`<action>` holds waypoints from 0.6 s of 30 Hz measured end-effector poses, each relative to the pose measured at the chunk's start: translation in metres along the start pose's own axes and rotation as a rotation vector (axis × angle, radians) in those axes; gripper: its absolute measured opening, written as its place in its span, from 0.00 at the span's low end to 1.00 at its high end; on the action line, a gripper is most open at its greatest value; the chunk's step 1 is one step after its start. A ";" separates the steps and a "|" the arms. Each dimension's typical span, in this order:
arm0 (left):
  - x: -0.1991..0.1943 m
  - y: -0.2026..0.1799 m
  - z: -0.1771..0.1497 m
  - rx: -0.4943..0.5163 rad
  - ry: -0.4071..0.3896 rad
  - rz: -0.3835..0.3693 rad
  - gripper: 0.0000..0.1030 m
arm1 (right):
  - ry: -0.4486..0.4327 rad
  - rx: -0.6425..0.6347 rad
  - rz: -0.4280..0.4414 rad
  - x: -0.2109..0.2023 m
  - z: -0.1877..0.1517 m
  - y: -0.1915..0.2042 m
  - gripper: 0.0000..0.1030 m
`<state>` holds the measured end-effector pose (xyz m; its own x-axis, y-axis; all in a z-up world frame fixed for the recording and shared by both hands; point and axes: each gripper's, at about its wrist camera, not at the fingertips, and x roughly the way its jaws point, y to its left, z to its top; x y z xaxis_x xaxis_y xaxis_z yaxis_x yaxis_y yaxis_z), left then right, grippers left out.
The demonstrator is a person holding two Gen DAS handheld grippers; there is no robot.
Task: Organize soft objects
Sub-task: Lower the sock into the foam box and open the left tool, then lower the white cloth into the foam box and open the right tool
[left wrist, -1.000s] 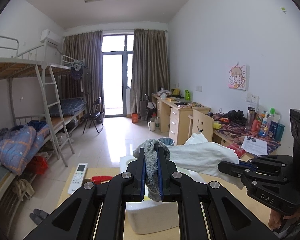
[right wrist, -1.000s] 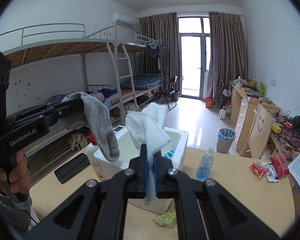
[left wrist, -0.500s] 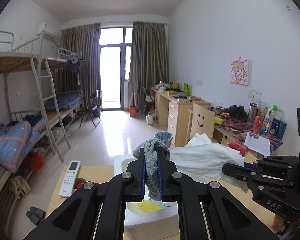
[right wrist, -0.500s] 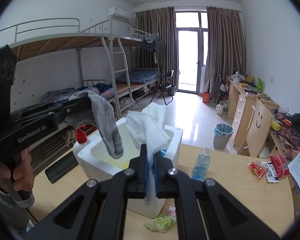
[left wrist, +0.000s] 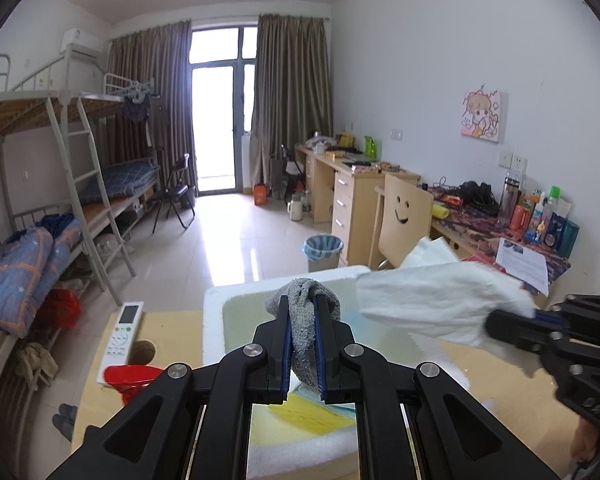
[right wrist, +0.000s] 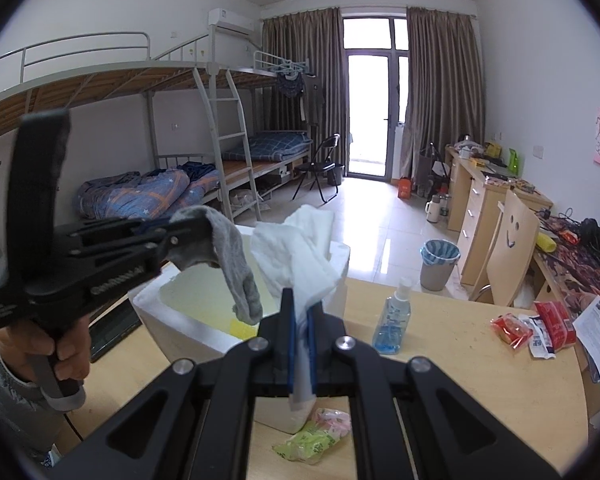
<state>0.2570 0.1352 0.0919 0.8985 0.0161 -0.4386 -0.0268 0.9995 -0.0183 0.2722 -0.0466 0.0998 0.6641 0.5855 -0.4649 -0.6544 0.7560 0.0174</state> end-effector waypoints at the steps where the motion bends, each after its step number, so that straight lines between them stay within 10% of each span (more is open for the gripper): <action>1: 0.003 0.001 0.000 -0.002 0.007 -0.001 0.10 | 0.001 0.004 -0.004 -0.001 -0.001 -0.001 0.07; 7: 0.024 0.002 -0.005 0.001 0.062 0.010 0.13 | 0.005 0.024 -0.023 -0.002 -0.004 -0.007 0.07; 10: 0.024 -0.001 -0.005 0.008 0.061 0.007 0.37 | 0.006 0.038 -0.031 -0.002 -0.006 -0.013 0.07; 12: 0.022 -0.005 -0.004 0.015 0.040 0.020 0.70 | 0.004 0.044 -0.036 -0.004 -0.006 -0.012 0.07; 18: 0.008 -0.005 0.000 0.024 -0.036 0.053 0.96 | 0.002 0.060 -0.043 -0.006 -0.007 -0.017 0.07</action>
<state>0.2641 0.1307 0.0883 0.9114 0.0694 -0.4057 -0.0645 0.9976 0.0257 0.2766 -0.0647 0.0958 0.6907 0.5514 -0.4678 -0.6021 0.7968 0.0503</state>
